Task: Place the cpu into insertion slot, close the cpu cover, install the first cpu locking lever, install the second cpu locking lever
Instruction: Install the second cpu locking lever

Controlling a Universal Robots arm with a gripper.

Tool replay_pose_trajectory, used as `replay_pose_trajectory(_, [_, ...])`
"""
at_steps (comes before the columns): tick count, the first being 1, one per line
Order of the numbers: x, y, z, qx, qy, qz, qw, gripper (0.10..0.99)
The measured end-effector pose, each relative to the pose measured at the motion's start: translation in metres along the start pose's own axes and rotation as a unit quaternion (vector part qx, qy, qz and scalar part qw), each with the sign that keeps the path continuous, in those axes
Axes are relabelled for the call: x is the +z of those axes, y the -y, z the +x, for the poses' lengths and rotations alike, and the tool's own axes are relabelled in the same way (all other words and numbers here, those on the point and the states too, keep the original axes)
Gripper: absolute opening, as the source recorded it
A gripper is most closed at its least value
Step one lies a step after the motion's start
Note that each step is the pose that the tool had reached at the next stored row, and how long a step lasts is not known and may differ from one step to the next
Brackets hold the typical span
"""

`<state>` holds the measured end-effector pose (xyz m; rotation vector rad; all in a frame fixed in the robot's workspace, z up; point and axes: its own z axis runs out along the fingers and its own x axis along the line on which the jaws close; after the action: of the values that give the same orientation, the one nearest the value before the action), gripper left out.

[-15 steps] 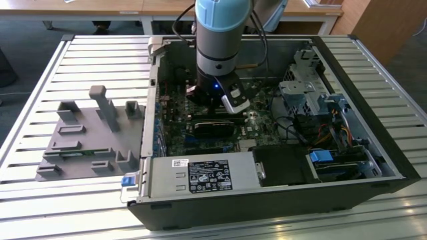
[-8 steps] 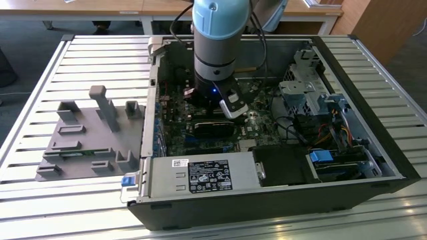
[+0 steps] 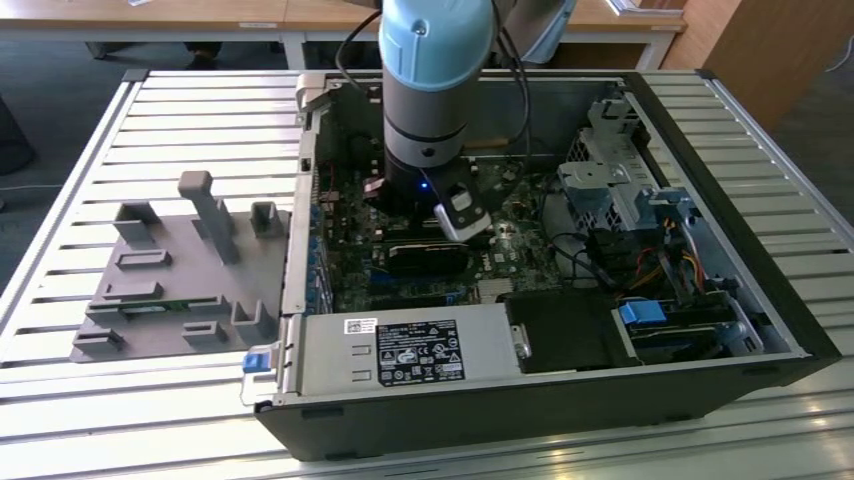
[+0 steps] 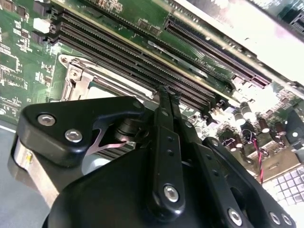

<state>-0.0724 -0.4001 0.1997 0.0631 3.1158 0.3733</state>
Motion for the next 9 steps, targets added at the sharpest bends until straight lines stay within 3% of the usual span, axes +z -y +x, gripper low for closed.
replay_pose_trajectory(6, [0.0035, 0.0011, 0.002, 0.0, -0.0005, -0.0129, 0.9999, 0.153])
replay_pose_trajectory(9, [0.0054, 0.0015, 0.0025, 0.0, -0.0006, -0.0166, 0.9999, 0.153])
